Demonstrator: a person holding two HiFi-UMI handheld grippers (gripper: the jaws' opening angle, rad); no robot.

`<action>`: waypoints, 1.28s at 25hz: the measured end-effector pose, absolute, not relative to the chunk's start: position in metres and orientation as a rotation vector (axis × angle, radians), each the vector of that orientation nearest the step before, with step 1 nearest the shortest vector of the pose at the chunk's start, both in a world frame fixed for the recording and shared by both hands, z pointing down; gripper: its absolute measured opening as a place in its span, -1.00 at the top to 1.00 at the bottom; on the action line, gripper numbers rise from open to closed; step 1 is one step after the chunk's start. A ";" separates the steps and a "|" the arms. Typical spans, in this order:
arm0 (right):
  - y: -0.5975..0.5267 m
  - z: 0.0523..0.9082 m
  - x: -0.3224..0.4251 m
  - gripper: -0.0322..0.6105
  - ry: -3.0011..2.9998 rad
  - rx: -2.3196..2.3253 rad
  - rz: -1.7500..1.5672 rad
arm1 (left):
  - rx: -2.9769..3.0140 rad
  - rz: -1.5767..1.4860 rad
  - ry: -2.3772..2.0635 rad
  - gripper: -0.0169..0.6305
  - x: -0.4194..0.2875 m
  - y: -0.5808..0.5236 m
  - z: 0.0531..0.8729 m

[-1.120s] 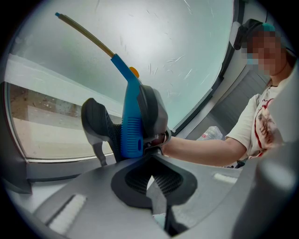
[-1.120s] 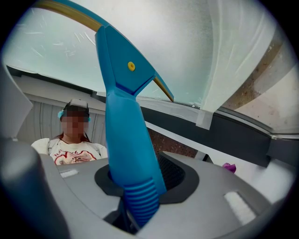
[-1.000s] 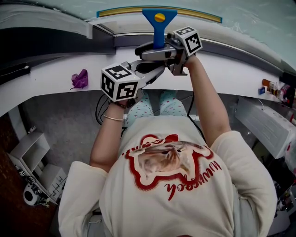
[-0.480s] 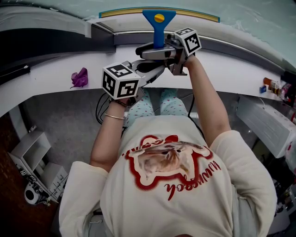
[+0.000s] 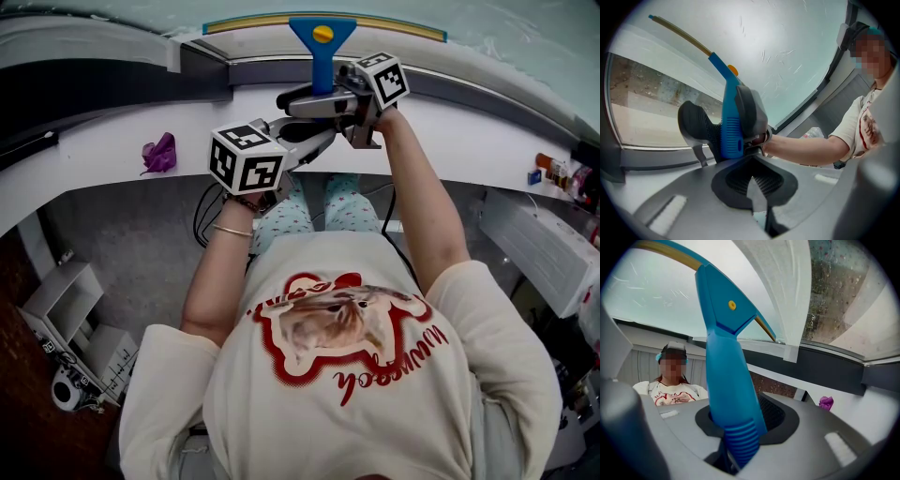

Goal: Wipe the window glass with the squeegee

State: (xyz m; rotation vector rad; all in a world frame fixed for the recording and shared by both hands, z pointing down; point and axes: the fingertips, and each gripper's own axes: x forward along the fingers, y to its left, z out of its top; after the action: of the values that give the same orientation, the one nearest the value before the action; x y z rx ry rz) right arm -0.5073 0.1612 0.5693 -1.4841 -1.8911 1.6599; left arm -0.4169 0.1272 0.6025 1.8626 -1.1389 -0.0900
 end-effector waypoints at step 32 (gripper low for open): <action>0.169 0.431 -0.484 0.86 -2.102 -1.588 1.356 | 2.173 0.169 -1.342 0.93 -0.411 0.148 0.474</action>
State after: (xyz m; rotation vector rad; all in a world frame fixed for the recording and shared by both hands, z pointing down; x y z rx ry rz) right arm -0.4837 0.1695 0.4312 -1.5883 -2.1024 1.3558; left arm -0.4108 0.1484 0.4741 2.1727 -1.3415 0.1692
